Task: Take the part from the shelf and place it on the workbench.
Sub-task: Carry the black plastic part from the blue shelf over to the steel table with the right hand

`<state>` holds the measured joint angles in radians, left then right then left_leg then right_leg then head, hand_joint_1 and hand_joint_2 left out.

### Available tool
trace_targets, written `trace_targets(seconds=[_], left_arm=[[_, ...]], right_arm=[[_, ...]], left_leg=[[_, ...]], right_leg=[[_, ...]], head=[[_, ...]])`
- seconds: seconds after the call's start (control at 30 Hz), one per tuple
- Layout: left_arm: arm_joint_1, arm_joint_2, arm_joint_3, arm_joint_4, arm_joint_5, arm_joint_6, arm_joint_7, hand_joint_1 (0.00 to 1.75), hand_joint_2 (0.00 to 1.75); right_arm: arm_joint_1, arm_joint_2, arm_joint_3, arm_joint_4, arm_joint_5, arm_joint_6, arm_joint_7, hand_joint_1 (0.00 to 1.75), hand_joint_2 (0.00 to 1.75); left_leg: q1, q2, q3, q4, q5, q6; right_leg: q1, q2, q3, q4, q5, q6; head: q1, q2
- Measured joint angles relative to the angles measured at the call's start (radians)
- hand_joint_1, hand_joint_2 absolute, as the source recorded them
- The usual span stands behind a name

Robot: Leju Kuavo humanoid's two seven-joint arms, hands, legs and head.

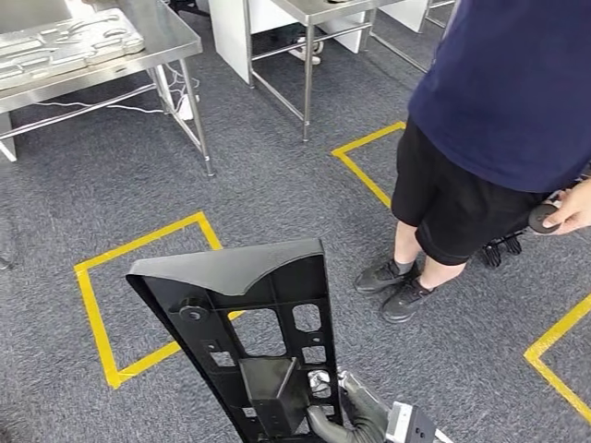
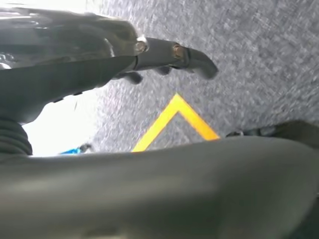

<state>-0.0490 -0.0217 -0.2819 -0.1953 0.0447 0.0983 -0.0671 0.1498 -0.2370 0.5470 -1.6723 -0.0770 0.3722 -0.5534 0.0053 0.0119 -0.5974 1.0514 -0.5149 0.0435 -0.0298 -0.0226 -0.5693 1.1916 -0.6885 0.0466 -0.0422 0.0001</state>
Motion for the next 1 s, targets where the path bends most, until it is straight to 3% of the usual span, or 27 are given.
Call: trace_targets(seconds=[0.03, 0.07, 0.1, 0.17, 0.23, 0.3, 0.37, 0.43, 0.5, 0.57, 0.6, 0.67, 0.73, 0.8, 0.87, 0.93, 1.0], left_arm=[[-0.001, 0.000, 0.000, 0.000, 0.000, -0.001, 0.000, 0.00, 1.75], [0.000, 0.000, 0.000, 0.000, 0.000, -0.001, 0.000, 0.00, 1.75], [0.001, 0.000, 0.000, 0.000, 0.000, -0.002, 0.001, 0.00, 1.75], [0.003, 0.000, 0.000, 0.000, 0.000, -0.002, 0.001, 0.00, 1.75], [0.001, -0.001, 0.000, 0.000, 0.000, -0.002, 0.001, 0.00, 1.75], [0.002, -0.002, 0.000, 0.000, -0.001, -0.003, 0.002, 0.00, 1.75], [0.006, -0.001, 0.000, 0.000, -0.002, -0.003, 0.002, 0.00, 1.75], [0.007, 0.000, 0.000, 0.001, -0.003, -0.003, 0.002, 0.00, 1.75], [0.004, 0.000, 0.000, 0.001, -0.003, -0.003, 0.002, 0.00, 1.75], [0.003, 0.000, 0.000, 0.001, -0.003, -0.003, 0.002, 0.00, 1.75], [0.005, 0.000, 0.000, 0.001, -0.003, -0.003, 0.003, 0.00, 1.75], [0.008, 0.000, 0.000, 0.001, -0.003, -0.003, 0.004, 0.00, 1.75], [0.007, 0.000, 0.000, 0.001, -0.003, -0.003, 0.004, 0.00, 1.75], [0.005, 0.000, 0.000, 0.001, -0.003, -0.003, 0.004, 0.00, 1.75], [0.007, 0.000, 0.000, 0.001, -0.003, -0.003, 0.004, 0.00, 1.75], [0.009, 0.000, 0.000, 0.001, -0.003, -0.003, 0.004, 0.00, 1.75], [0.005, 0.000, 0.000, 0.001, -0.004, -0.004, 0.004, 0.00, 1.75]], right_arm=[[0.005, 0.000, 0.000, 0.000, 0.001, -0.001, 0.000, 1.75, 1.75], [0.010, -0.001, 0.000, 0.000, 0.001, -0.002, 0.001, 1.75, 1.75], [0.013, -0.001, 0.000, 0.000, 0.001, -0.003, 0.001, 1.75, 1.75], [0.017, -0.001, 0.000, -0.001, 0.002, -0.004, 0.001, 1.75, 1.75], [0.021, -0.001, 0.000, -0.002, 0.001, -0.004, 0.002, 1.75, 1.75], [0.023, -0.002, 0.000, -0.005, 0.001, -0.005, 0.003, 1.75, 1.75], [0.024, -0.002, 0.000, -0.010, 0.000, -0.005, 0.003, 1.75, 1.75], [0.024, 0.000, 0.000, -0.014, -0.001, -0.006, 0.004, 1.75, 1.75], [0.027, 0.000, 0.000, -0.016, -0.003, -0.007, 0.004, 1.75, 1.75], [0.031, 0.000, 0.000, -0.016, -0.004, -0.008, 0.005, 1.75, 1.75], [0.032, 0.000, 0.001, -0.016, -0.005, -0.010, 0.006, 1.75, 1.75], [0.034, 0.000, 0.001, -0.016, -0.007, -0.013, 0.007, 1.75, 1.75], [0.035, 0.000, 0.001, -0.017, -0.009, -0.016, 0.008, 1.75, 1.75], [0.036, 0.000, 0.000, -0.019, -0.011, -0.019, 0.008, 1.75, 1.75], [0.036, 0.000, 0.001, -0.022, -0.011, -0.020, 0.009, 1.75, 1.75], [0.035, 0.000, 0.001, -0.025, -0.012, -0.020, 0.009, 1.75, 1.75], [0.037, -0.001, 0.001, -0.026, -0.014, -0.021, 0.009, 1.75, 1.75]], left_leg=[[-0.001, -0.013, 0.001, 0.000, -0.001, 0.003], [-0.003, -0.026, 0.003, 0.000, -0.002, 0.004], [-0.005, -0.040, 0.006, 0.000, -0.003, 0.005], [-0.006, -0.068, 0.013, 0.001, -0.006, 0.005], [-0.008, -0.093, 0.015, 0.003, -0.010, -0.001], [-0.007, -0.114, 0.011, 0.003, -0.011, -0.010], [-0.005, -0.125, 0.009, 0.002, -0.012, -0.021], [-0.007, -0.089, -0.004, 0.032, -0.034, -0.033], [-0.004, -0.040, -0.055, 0.137, -0.089, -0.044], [0.003, -0.026, -0.113, 0.249, -0.126, -0.054], [0.006, -0.023, -0.121, 0.262, -0.118, -0.056], [0.009, -0.010, -0.080, 0.174, -0.054, -0.057], [0.002, 0.034, -0.023, 0.056, -0.007, -0.048], [-0.009, 0.062, -0.007, 0.015, -0.006, -0.033], [-0.011, 0.047, -0.008, 0.009, -0.006, -0.018], [-0.006, 0.028, -0.002, 0.002, -0.003, -0.004], [-0.004, 0.007, 0.002, -0.002, -0.002, 0.006]], right_leg=[[0.002, 0.011, -0.037, 0.065, -0.022, -0.002], [0.004, 0.015, -0.065, 0.106, -0.026, -0.004], [0.006, 0.018, -0.077, 0.111, -0.008, -0.006], [0.009, 0.033, -0.051, 0.011, 0.076, -0.014], [0.009, 0.074, -0.010, -0.106, 0.135, -0.022], [0.011, 0.094, 0.003, -0.144, 0.141, -0.026], [0.010, 0.076, 0.008, -0.151, 0.142, -0.032], [0.004, 0.051, 0.014, -0.157, 0.142, -0.040], [0.003, 0.023, 0.020, -0.159, 0.138, -0.046], [0.003, -0.006, 0.025, -0.159, 0.131, -0.046], [0.003, -0.019, 0.029, -0.158, 0.128, -0.045], [0.002, -0.042, 0.041, -0.158, 0.119, -0.041], [0.005, -0.062, 0.053, -0.158, 0.109, -0.032], [0.009, -0.080, 0.060, -0.160, 0.102, -0.021], [0.009, -0.095, 0.069, -0.166, 0.098, -0.010], [0.007, -0.060, 0.067, -0.145, 0.076, -0.002], [0.006, -0.004, 0.018, -0.042, 0.021, -0.001]], head=[[0.000, 0.000], [0.000, 0.000], [0.000, 0.000], [0.000, 0.000], [0.000, 0.000], [0.000, 0.000], [0.000, 0.000], [-0.002, 0.000], [-0.004, 0.000], [-0.004, 0.000], [-0.004, 0.000], [-0.004, 0.000], [-0.004, 0.000], [-0.003, 0.000], [-0.003, 0.000], [-0.003, 0.000], [-0.002, 0.000]])
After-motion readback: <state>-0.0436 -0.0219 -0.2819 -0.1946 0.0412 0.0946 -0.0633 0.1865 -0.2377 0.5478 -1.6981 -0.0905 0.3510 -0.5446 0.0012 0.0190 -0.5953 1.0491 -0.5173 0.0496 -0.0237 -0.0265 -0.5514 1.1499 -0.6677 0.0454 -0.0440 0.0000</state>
